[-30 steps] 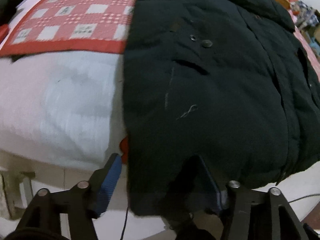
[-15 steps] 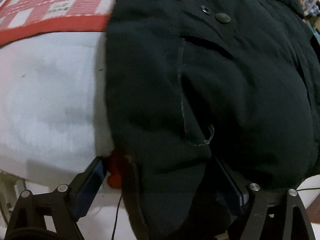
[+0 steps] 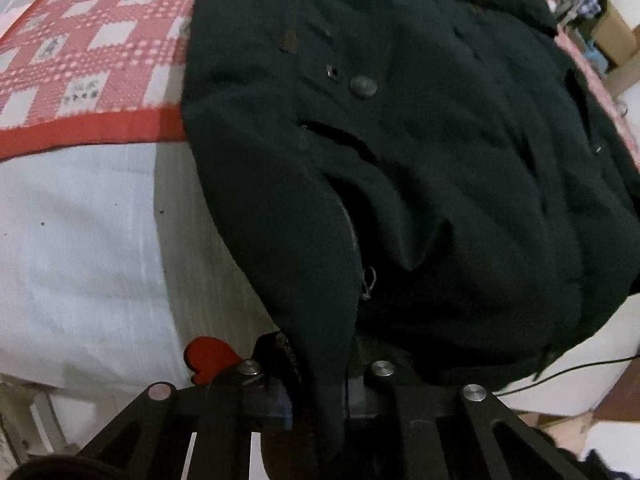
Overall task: Fold large clothes
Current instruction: 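Lift the hem with both tools and fold it up toward the collar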
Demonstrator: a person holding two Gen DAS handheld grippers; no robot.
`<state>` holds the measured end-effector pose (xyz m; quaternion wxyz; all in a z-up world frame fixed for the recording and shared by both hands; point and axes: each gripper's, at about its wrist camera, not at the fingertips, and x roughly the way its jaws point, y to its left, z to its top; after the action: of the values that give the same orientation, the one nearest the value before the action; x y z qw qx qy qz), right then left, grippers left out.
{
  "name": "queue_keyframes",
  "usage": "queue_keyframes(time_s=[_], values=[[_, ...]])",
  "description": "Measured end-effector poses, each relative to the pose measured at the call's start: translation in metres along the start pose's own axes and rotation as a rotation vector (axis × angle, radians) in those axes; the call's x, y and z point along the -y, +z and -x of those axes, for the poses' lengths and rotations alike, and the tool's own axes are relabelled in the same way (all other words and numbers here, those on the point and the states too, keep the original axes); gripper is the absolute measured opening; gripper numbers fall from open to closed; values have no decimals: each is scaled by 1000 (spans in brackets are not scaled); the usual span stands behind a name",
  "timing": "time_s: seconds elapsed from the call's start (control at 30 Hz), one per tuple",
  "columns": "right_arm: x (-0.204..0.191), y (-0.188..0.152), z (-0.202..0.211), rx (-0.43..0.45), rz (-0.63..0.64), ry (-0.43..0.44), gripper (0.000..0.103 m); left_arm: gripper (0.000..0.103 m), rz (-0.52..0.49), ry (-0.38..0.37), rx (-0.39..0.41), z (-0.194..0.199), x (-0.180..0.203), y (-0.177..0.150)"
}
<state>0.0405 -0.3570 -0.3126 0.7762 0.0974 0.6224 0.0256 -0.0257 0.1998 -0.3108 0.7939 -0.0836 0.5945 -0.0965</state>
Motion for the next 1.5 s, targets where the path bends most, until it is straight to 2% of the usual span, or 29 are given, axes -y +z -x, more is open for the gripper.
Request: queue_keyframes(time_s=[0.23, 0.37, 0.5, 0.63, 0.7, 0.83, 0.97, 1.07, 1.17, 1.2, 1.23, 1.27, 1.33, 1.37, 1.43, 1.47, 1.5], values=[[-23, 32, 70, 116, 18, 62, 17, 10, 0, -51, 75, 54, 0, 23], [-33, 69, 112, 218, 38, 105, 16, 10, -8, -88, 156, 89, 4, 63], [-49, 125, 144, 317, 51, 157, 16, 10, 7, -118, 249, 111, 1, 115], [-55, 205, 156, 418, 54, 229, 16, 10, 29, -130, 330, 114, -8, 184], [-57, 240, 158, 446, 62, 252, 16, 10, 42, -125, 368, 111, -12, 226], [-54, 340, 143, 484, 54, 285, 16, 9, 81, -91, 404, 92, -19, 322], [-48, 440, 114, 479, 0, 308, 16, 9, 81, -27, 403, 64, -21, 415], [-50, 509, 85, 461, -5, 271, 16, 9, 84, 27, 398, 37, -20, 477], [-51, 562, 48, 415, -57, 250, 16, 12, 115, 87, 333, -5, -24, 524], [-52, 580, 28, 384, -75, 231, 18, 17, 126, 114, 308, -21, -26, 534], [-51, 591, 10, 348, -94, 210, 19, 21, 136, 156, 267, -44, -27, 547], [-50, 598, -7, 314, -113, 190, 22, 22, 139, 172, 239, -59, -27, 553], [-46, 608, -44, 226, -172, 151, 28, 37, 133, 195, 185, -90, -22, 561], [-45, 609, -56, 200, -190, 149, 35, 41, 122, 197, 181, -98, -19, 562], [-45, 606, -62, 212, -190, 169, 54, 53, 97, 189, 171, -107, -17, 566], [-45, 606, -60, 229, -184, 189, 70, 56, 87, 157, 175, -107, -19, 567], [-43, 604, -57, 241, -176, 206, 76, 61, 91, 131, 174, -106, -22, 570]])
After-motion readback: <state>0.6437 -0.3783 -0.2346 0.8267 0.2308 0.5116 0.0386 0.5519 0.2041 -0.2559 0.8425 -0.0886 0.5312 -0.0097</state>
